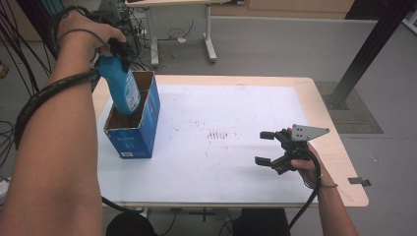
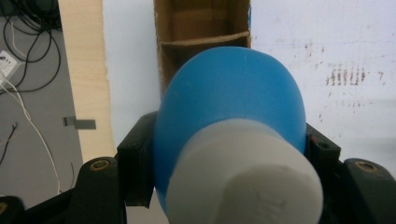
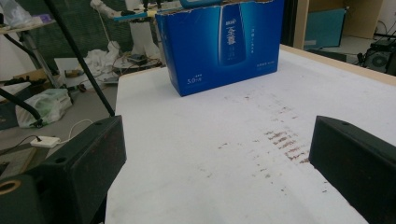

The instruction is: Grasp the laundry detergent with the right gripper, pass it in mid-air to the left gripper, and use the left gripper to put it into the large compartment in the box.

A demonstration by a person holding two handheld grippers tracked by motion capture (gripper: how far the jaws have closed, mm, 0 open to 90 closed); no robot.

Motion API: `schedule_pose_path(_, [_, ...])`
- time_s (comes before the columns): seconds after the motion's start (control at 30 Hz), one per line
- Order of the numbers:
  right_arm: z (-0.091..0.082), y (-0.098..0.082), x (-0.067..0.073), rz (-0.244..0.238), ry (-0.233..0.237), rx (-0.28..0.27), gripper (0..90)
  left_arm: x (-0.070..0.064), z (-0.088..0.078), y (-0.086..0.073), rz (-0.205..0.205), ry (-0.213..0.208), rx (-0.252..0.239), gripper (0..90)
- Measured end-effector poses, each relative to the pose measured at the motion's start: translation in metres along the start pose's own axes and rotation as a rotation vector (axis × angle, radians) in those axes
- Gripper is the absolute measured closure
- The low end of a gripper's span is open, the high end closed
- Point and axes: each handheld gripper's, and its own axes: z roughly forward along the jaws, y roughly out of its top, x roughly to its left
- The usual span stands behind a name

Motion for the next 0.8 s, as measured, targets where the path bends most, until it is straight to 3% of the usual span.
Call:
schedule_pose_path(0.6, [0.003, -0.003, 0.000, 0.008, 0.000, 0.000, 3.8, 0.004, 0.059, 0.001, 0.005, -0.009, 0.088, 36.6])
schedule_pose_path(0.8, [0.002, -0.004, 0.001, 0.009, 0.000, 0.002, 3.8, 0.004, 0.074, 0.002, 0.010, -0.020, 0.097, 36.6])
